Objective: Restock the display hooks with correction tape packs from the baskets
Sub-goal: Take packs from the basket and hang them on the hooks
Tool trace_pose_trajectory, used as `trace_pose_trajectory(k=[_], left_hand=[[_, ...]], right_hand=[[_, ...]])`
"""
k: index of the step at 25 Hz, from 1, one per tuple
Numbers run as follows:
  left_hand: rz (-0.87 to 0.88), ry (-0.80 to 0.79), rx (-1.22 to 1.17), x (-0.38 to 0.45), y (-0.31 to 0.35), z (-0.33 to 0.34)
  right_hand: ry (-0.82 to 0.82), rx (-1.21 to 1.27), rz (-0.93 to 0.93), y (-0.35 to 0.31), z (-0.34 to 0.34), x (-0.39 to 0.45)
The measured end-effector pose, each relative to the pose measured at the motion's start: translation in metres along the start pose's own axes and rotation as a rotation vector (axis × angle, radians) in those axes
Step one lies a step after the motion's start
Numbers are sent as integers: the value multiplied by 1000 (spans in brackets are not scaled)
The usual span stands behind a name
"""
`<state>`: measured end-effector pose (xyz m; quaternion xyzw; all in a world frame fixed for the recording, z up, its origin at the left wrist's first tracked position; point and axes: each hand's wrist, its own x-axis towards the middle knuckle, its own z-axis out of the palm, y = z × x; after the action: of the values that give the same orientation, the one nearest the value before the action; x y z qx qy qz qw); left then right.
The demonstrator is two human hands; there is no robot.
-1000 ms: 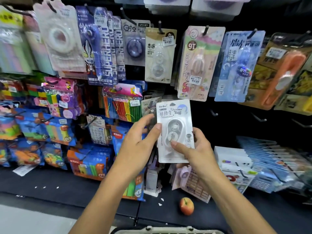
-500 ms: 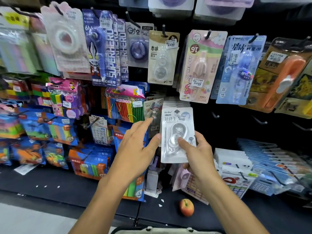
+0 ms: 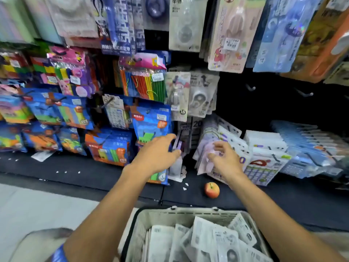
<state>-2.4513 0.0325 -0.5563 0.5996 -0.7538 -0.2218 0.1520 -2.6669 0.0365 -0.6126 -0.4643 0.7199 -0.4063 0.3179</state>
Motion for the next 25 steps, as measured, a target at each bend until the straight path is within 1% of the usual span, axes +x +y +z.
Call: trace_pose_trajectory(k=[1, 2, 3, 4, 5, 6, 7, 8, 9, 10, 11, 12, 13, 14, 15, 17, 18, 20, 23, 25], left_hand=[[26, -87, 68, -2, -3, 16], [63, -204, 136, -9, -7, 39], [105, -345, 199, -18, -13, 65], [135, -494, 266, -31, -23, 93], [137, -641, 330, -45, -36, 118], [94, -782, 383, -60, -50, 140], [30, -884, 413, -72, -63, 157], [-36, -940, 433, -83, -75, 173], [-86, -952, 433, -89, -82, 187], [-131, -924, 403, -93, -84, 199], [-171, -873, 324, -94, -79, 211], [-252, -806, 157, -96, -72, 223], [-353, -745, -56, -99, -62, 234], [-449, -724, -244, -103, -52, 244], [-510, -747, -383, -109, -41, 254], [-513, -824, -467, -121, -27, 276], [-513, -808, -490, -126, -23, 287], [-574, -707, -557, -127, -16, 300], [-645, -639, -610, -124, -16, 308], [-659, -642, -647, -124, -17, 310]], right_hand=[[-12, -14, -38, 21, 0, -15], [-32, -86, -79, 42, 2, -28], [-85, -226, -140, 59, 3, -38], [-210, -428, -204, 77, 3, -47], [-380, -612, -251, 95, 3, -54], [-546, -770, -267, 115, 2, -61], [-667, -897, -240, 135, -2, -68], [-723, -984, -181, 156, -8, -75], [-717, -1043, -102, 176, -16, -81], [-679, -1069, -20, 193, -23, -85], [-631, -1066, 54, 206, -31, -87], [-590, -1004, 134, 215, -36, -85], [-561, -885, 225, 222, -39, -82], [-547, -727, 307, 227, -38, -81], [-541, -577, 383, 230, -34, -82], [-546, -347, 503, 236, -18, -89], [-545, -261, 544, 241, -8, -95], [-527, -131, 602, 251, 3, -103], [-441, 136, 725, 259, -4, -103], [-458, 166, 737, 261, -10, -105]])
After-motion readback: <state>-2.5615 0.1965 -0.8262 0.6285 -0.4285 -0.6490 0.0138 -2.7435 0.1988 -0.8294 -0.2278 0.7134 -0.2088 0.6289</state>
